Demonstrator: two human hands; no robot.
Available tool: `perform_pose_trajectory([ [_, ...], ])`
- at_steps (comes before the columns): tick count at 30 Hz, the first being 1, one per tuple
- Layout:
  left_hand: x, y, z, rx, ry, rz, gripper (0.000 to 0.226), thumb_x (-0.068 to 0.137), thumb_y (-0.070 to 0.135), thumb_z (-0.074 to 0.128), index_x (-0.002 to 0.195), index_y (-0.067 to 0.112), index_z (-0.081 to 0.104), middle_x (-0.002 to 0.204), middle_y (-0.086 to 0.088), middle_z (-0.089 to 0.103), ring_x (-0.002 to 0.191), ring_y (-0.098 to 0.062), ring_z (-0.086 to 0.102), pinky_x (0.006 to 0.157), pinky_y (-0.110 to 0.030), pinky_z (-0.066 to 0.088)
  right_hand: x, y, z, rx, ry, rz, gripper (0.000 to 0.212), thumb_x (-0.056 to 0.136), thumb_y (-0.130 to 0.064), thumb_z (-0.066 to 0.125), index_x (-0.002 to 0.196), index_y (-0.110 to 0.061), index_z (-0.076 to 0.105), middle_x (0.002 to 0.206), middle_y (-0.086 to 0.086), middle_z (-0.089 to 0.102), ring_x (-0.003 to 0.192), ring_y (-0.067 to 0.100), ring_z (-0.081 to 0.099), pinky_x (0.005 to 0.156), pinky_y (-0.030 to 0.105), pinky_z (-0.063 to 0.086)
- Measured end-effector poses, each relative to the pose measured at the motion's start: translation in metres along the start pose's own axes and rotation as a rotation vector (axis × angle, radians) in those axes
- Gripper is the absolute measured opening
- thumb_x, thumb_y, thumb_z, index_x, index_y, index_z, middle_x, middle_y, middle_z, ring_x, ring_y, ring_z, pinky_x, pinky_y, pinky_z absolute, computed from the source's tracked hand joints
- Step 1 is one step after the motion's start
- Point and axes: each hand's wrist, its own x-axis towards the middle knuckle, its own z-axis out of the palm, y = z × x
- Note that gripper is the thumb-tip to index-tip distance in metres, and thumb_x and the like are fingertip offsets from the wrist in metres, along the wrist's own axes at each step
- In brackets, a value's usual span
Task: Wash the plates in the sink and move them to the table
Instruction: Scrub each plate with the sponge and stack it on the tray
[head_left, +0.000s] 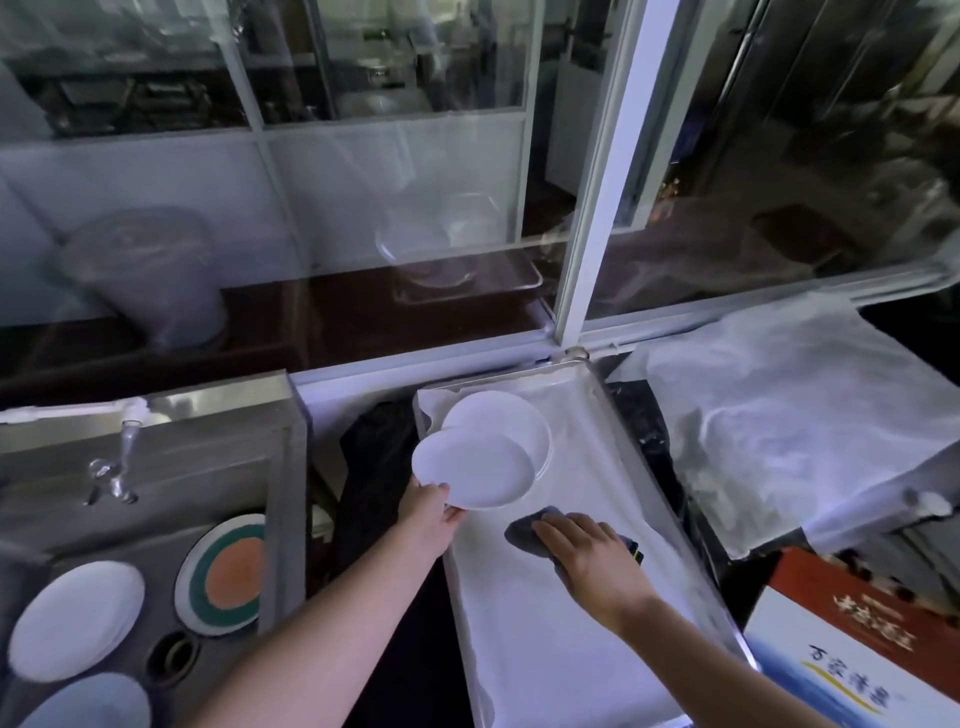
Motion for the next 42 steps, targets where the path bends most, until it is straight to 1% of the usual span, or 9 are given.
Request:
perform_pose_trajectory([
  [10, 0.042, -0.016, 0.032, -0.025, 0.108, 0.015, 0.058, 0.099, -0.002, 0.055, 0.146, 0.030, 0.051, 0.139, -0.006, 0.055, 0.126, -0.034, 0.056, 0.102, -0.053, 0.053, 0.006, 0.025, 0.013, 0.099, 0.008, -0.006, 0.060, 0.073, -0.012, 0.082, 0.126, -0.024, 0.055, 0.125, -0.008, 0.065, 0.101, 0.021, 0.067, 0.068, 0.035, 0.056],
  [14, 0.040, -0.024, 0.037, 0.002, 0.137, -0.039, 0.035, 0.094, 0.002, 0.057, 0.128, 0.010, 0.063, 0.106, -0.010, 0.069, 0.093, -0.023, 0.066, 0.085, -0.035, 0.059, 0.007, 0.030, 0.016, 0.132, 0.019, 0.009, 0.059, 0.071, -0.006, 0.079, 0.123, -0.022, 0.058, 0.122, -0.009, 0.065, 0.097, 0.022, 0.068, 0.066, 0.037, 0.056],
  [17, 0.039, -0.025, 0.041, 0.050, 0.203, -0.060, 0.020, 0.093, 0.007, 0.058, 0.112, 0.007, 0.065, 0.085, -0.008, 0.060, 0.072, -0.018, 0.055, 0.065, -0.027, 0.048, 0.006, 0.032, 0.017, 0.160, 0.016, 0.021, 0.065, 0.069, -0.008, 0.084, 0.127, -0.023, 0.056, 0.123, -0.009, 0.066, 0.098, 0.021, 0.068, 0.069, 0.037, 0.057],
  [22, 0.047, -0.018, 0.044, 0.040, 0.201, -0.064, 0.026, 0.093, 0.007, 0.058, 0.118, 0.008, 0.064, 0.114, -0.012, 0.064, 0.098, -0.024, 0.061, 0.091, -0.032, 0.056, 0.001, 0.036, 0.020, 0.178, -0.010, 0.052, 0.068, 0.067, -0.009, 0.085, 0.128, -0.024, 0.057, 0.126, -0.009, 0.065, 0.102, 0.020, 0.068, 0.071, 0.036, 0.058],
  [24, 0.050, -0.018, 0.042, 0.056, 0.218, -0.053, 0.023, 0.092, 0.006, 0.058, 0.115, 0.006, 0.063, 0.110, -0.011, 0.061, 0.100, -0.024, 0.059, 0.099, -0.033, 0.055, -0.003, 0.039, 0.022, 0.179, -0.019, 0.067, 0.069, 0.067, -0.009, 0.085, 0.128, -0.024, 0.057, 0.125, -0.009, 0.065, 0.101, 0.020, 0.068, 0.071, 0.037, 0.058],
  [28, 0.053, -0.021, 0.034, 0.127, 0.193, -0.054, 0.015, 0.092, 0.002, 0.051, 0.100, 0.002, 0.064, 0.088, -0.008, 0.058, 0.093, -0.023, 0.056, 0.092, -0.031, 0.052, -0.009, 0.042, 0.022, 0.190, -0.038, 0.084, 0.071, 0.064, -0.007, 0.084, 0.127, -0.024, 0.056, 0.123, -0.009, 0.066, 0.098, 0.020, 0.068, 0.070, 0.036, 0.058],
  [31, 0.048, -0.021, 0.028, 0.221, 0.152, -0.029, 0.025, 0.092, 0.006, 0.052, 0.108, 0.011, 0.070, 0.104, -0.002, 0.069, 0.101, -0.018, 0.065, 0.089, -0.032, 0.050, -0.009, 0.040, 0.021, 0.188, -0.045, 0.092, 0.069, 0.063, -0.006, 0.084, 0.125, -0.022, 0.058, 0.120, -0.008, 0.067, 0.095, 0.022, 0.069, 0.067, 0.037, 0.058],
  [35, 0.030, -0.014, 0.011, 0.341, 0.109, 0.007, 0.020, 0.096, 0.012, 0.057, 0.113, 0.015, 0.068, 0.099, 0.001, 0.068, 0.100, -0.020, 0.069, 0.084, -0.031, 0.055, -0.001, 0.027, 0.018, 0.187, -0.049, 0.109, 0.066, 0.065, -0.005, 0.080, 0.124, -0.024, 0.059, 0.120, -0.010, 0.067, 0.095, 0.022, 0.068, 0.069, 0.036, 0.056],
  [42, -0.002, 0.003, -0.066, 1.043, -0.069, 0.194, 0.027, 0.101, 0.028, 0.052, 0.091, 0.009, 0.068, 0.074, -0.003, 0.066, 0.058, -0.015, 0.059, 0.051, -0.026, 0.043, 0.015, -0.033, 0.014, 0.151, -0.082, 0.088, 0.055, 0.069, -0.004, 0.071, 0.120, -0.024, 0.061, 0.118, -0.010, 0.067, 0.093, 0.023, 0.067, 0.068, 0.036, 0.055],
])
